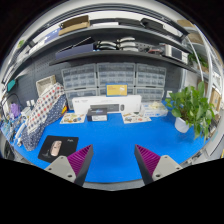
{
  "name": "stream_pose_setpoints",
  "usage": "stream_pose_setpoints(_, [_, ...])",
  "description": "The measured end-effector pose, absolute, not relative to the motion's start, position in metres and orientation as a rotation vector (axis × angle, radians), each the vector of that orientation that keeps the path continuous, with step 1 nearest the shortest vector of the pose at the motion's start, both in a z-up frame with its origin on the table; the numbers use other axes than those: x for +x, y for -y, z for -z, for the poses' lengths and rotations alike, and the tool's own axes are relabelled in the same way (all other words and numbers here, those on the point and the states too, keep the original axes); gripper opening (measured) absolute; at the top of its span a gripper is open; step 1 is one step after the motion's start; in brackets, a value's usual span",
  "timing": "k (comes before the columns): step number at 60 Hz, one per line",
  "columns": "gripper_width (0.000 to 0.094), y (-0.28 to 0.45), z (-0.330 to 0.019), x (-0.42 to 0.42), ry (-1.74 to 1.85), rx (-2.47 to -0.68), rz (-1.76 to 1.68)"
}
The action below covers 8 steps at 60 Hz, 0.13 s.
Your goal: Arrange mouse
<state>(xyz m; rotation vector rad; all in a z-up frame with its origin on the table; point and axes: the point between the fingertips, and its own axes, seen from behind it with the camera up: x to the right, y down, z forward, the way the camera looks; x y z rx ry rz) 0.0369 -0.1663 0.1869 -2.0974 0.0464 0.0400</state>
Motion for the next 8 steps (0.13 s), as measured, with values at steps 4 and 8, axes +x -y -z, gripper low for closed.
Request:
stream_pose_setpoints(4, [0.0833,0.1682,-0.1856,0.0390,-0.042,-2.097,-0.042])
stream_pose_setpoints(8, [0.0836,0.1691,-0.1843,0.0397,-0.034,-2.096,-0.041])
